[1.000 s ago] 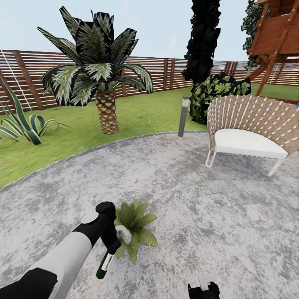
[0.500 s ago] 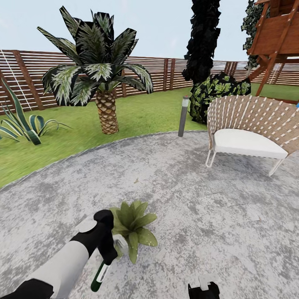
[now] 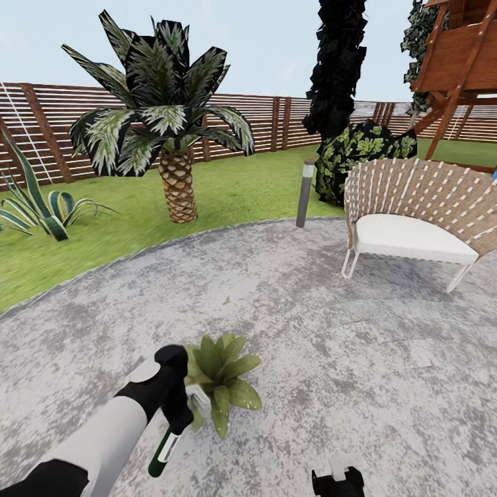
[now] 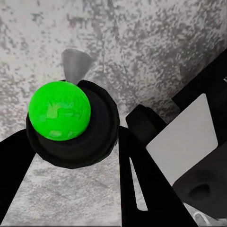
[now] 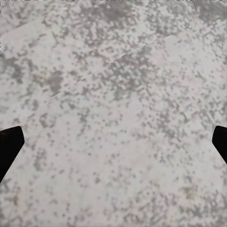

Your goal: Pick up the pesticide atomizer in the garden and spray insectifuge to fully cover both potted plants in the garden.

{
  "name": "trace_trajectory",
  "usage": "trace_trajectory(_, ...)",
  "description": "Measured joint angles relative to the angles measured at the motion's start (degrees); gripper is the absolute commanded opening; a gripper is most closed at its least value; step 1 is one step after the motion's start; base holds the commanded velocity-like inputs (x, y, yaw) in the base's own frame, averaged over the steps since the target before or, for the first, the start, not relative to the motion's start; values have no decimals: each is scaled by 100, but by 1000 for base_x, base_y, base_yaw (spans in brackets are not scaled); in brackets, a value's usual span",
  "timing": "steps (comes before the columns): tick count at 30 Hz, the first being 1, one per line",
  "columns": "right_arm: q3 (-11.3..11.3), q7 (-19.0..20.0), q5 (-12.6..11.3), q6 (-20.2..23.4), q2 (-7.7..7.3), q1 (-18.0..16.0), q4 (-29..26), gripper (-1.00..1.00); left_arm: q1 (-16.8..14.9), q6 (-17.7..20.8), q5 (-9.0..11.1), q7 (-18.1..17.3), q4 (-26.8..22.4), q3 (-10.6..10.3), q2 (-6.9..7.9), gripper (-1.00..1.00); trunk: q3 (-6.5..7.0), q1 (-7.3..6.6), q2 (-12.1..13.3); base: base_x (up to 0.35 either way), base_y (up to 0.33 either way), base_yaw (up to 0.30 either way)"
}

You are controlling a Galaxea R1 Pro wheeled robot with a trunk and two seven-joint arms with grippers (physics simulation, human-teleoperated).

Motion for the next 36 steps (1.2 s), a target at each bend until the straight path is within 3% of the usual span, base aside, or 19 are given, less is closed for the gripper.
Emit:
trace_trajectory(7, -8, -6, -15, 4, -165, 0, 23, 100, -4, 30, -2, 5, -6, 8, -6, -100, -1, 0, 0, 0, 0, 0)
trace_trajectory(17, -10, -10, -18, 6, -180, 0, 42, 100, -41, 60, -65, 53, -4, -9, 18, -100, -219, 175, -319, 0, 0, 0)
trace_trajectory(21, -9, -10, -18, 6, -180, 0, 42, 100, 15, 66, -112, 368, 52, 41, 31, -100, -236, 176, -321, 0, 0, 0)
trace_trajectory(25, -9, -10, -18, 6, -180, 0, 42, 100, 19, 74, -70, 386, 50, 66, -21, -100, -237, 176, -321, 0, 0, 0)
trace_trajectory(28, -9, -10, -14, 6, -180, 0, 42, 100, 13, 76, -65, 389, 11, 62, -152, -100, -237, 176, -321, 0, 0, 0)
trace_trajectory(32, -9, -10, -4, 6, -186, 0, 50, 100, 10, 74, -69, 398, 23, 76, -120, -100, -237, 176, -321, 0, 0, 0)
trace_trajectory(34, -9, -10, -3, 5, -188, 0, 51, 100, 13, 74, -66, 384, 60, 129, -60, -100, -237, 176, -321, 0, 0, 0)
trace_trajectory(36, -9, -11, -5, 5, -188, 0, 51, 100, 34, 68, -67, 368, 90, 425, 47, -100, -237, 176, -321, 0, 0, 0)
